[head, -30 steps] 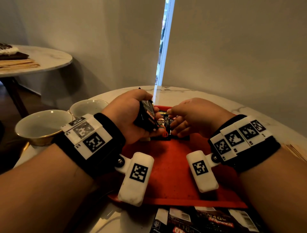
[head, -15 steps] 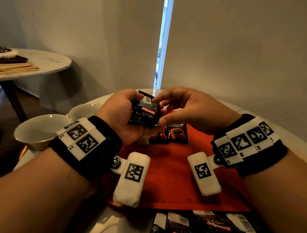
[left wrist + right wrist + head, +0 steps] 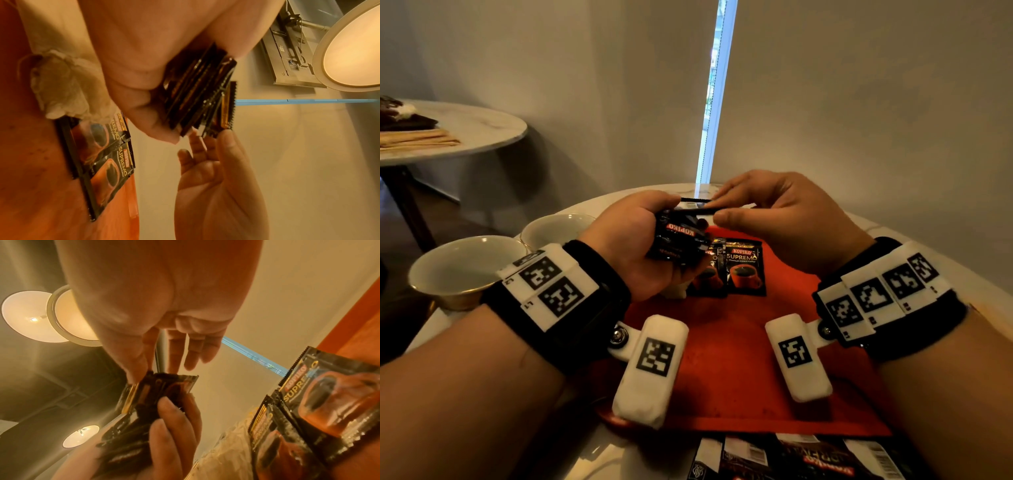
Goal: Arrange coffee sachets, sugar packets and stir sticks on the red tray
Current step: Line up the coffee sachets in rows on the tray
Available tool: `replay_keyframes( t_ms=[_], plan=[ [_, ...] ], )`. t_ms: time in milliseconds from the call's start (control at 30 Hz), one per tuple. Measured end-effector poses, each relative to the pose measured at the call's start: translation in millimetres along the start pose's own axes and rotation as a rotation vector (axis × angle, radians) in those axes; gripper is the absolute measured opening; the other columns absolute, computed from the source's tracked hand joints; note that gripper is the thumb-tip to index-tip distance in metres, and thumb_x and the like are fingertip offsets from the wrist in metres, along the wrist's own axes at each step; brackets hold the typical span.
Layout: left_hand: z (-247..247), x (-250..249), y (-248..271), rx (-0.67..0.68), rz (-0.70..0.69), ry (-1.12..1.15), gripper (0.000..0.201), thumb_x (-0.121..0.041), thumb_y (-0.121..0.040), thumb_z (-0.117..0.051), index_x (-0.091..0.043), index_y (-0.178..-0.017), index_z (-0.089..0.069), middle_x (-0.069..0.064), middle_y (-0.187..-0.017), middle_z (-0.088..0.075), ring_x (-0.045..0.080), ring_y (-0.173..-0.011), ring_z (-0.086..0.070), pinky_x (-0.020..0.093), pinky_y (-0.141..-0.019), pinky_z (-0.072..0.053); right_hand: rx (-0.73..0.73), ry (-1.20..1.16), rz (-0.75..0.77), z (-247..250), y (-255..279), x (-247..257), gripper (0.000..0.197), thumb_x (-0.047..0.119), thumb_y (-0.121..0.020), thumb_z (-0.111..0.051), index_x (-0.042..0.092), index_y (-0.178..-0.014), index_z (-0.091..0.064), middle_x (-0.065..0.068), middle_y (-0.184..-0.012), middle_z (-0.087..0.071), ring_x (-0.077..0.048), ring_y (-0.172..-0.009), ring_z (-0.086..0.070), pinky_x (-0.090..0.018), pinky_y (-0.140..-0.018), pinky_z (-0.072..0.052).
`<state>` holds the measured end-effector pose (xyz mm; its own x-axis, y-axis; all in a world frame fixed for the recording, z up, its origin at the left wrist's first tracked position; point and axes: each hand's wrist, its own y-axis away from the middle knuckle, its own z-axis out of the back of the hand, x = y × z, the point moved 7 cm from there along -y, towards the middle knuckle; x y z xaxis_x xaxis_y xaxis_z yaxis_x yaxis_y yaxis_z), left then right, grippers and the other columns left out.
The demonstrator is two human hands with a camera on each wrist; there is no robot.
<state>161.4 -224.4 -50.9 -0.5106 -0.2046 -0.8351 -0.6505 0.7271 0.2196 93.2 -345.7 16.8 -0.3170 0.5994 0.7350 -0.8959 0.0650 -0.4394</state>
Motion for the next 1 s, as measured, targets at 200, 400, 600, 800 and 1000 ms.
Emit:
replay_keyframes(
  t_ms=[200, 400, 600, 800, 1000],
  plan=[
    [5, 2, -2, -0.041, 0.047, 0.014, 0.017, -0.032, -0.097, -0.048, -0.019, -0.108, -0.050, 0.011, -0.084, -0.060, 0.028, -0.068, -0.064, 0.052, -0.069, -0.057, -0.418, -0.170, -0.078, 37, -2, -26, 0.014, 0.008, -0.089, -0.066, 0.020, -0.083, -0.066, 0.000, -0.072, -0.069, -0.015, -0.057, -0.058, -0.030, -0.052, -0.047],
    [4, 6, -2, -0.046, 0.081, -0.030, 0.021, -0.033, -0.098, -0.047, -0.014, -0.095, -0.056, 0.010, -0.072, -0.063, 0.028, -0.064, -0.063, 0.064, -0.087, -0.049, -0.343, -0.218, -0.579, 37, 11, -98, 0.015, -0.001, -0.093, -0.059, 0.012, -0.087, -0.064, -0.014, -0.078, -0.062, -0.015, -0.050, -0.048, -0.026, -0.048, -0.031],
    [5, 6, -2, -0.060, 0.078, -0.038, 0.023, -0.033, -0.098, -0.048, -0.012, -0.095, -0.057, 0.009, -0.075, -0.063, 0.026, -0.066, -0.064, 0.062, -0.086, -0.050, -0.234, -0.105, -0.718, 32, 20, -118, 0.010, 0.002, -0.089, -0.064, 0.011, -0.085, -0.067, -0.008, -0.071, -0.066, -0.015, -0.049, -0.049, -0.023, -0.045, -0.034],
    [4, 10, -6, -0.014, 0.102, -0.011, 0.018, -0.033, -0.097, -0.049, -0.017, -0.100, -0.054, 0.008, -0.084, -0.060, 0.026, -0.076, -0.061, 0.063, -0.082, -0.052, -0.164, 0.003, -0.740, 29, 23, -113, 0.006, 0.009, -0.088, -0.070, 0.013, -0.090, -0.072, -0.006, -0.081, -0.073, -0.016, -0.058, -0.055, -0.024, -0.046, -0.038],
    [4, 11, -7, -0.004, 0.097, -0.018, 0.018, -0.034, -0.096, -0.049, -0.017, -0.101, -0.053, 0.008, -0.088, -0.059, 0.026, -0.078, -0.061, 0.063, -0.085, -0.051, -0.159, 0.100, -0.723, 29, 23, -106, 0.004, 0.012, -0.087, -0.073, 0.016, -0.087, -0.074, -0.003, -0.080, -0.072, -0.011, -0.056, -0.056, -0.017, -0.041, -0.039]
  ],
)
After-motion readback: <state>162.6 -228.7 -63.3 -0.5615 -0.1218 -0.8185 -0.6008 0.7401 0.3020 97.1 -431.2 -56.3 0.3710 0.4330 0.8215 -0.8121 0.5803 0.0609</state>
